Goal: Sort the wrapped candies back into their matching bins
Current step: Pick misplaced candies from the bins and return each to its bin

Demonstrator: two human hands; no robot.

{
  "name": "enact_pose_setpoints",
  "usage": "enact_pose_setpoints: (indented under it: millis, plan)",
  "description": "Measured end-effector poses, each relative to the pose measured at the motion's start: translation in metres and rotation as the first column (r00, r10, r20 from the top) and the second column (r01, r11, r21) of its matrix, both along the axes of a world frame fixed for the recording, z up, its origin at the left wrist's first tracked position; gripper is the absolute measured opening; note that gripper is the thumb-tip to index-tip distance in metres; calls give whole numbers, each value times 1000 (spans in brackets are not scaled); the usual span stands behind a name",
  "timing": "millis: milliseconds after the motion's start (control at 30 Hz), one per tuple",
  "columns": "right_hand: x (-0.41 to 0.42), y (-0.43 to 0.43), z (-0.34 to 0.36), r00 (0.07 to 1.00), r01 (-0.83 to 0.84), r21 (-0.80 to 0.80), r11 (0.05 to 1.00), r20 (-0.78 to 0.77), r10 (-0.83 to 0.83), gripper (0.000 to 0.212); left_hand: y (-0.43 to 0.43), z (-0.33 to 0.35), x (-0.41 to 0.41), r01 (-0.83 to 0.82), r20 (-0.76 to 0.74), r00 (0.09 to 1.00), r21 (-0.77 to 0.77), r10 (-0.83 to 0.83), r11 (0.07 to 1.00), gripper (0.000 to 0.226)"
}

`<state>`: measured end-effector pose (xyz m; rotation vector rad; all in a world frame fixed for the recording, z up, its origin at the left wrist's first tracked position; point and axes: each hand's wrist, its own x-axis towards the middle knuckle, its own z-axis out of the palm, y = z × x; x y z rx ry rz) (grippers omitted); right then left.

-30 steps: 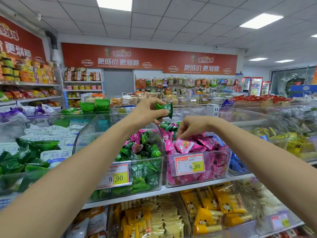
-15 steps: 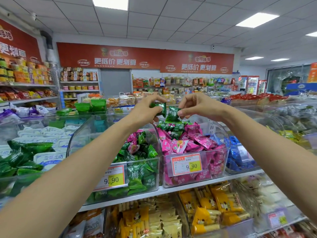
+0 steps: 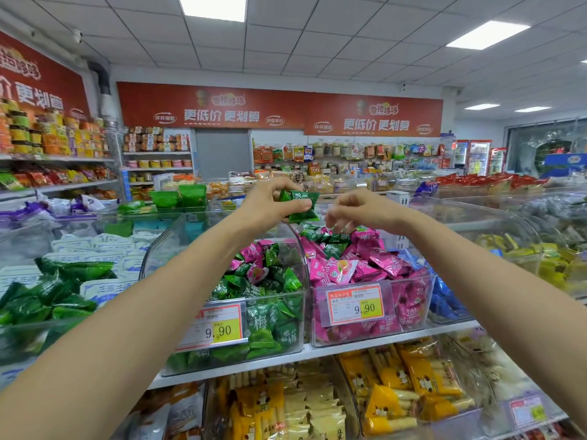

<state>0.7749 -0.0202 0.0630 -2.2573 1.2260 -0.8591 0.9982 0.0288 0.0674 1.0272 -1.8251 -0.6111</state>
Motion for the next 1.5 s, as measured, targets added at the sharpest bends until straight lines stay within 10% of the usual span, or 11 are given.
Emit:
enact_pose_setpoints:
  millis: [133,333,667,933,1067,1500]
  plan:
    - [8,-13,-20,901,68,36,997,-431,-46,26,3,2,9,-26,18,1000,-6,26,1000,30]
    - [17,-6,-17,845,116,32,993,-529,-82,21,10,5,27,-40,96,995,5,39,999,27]
    - [38,51,23,995,-98,-136,986,-16,97,31,36,14,79,-68,587,810,118,-14,991,18]
    - [116,75,26,966,-216,-119,969,-172,194,26,49,3,112,-148,837,540,203,-92,968,52]
    - [139,72,17,873,-187,62,980,-448,195,17,57,8,132,-98,774,633,83,-2,992,52]
    - [183,43,-18,740,198,15,980,-659,-139,27,58,-3,167,1,446,891,-188,84,982,14]
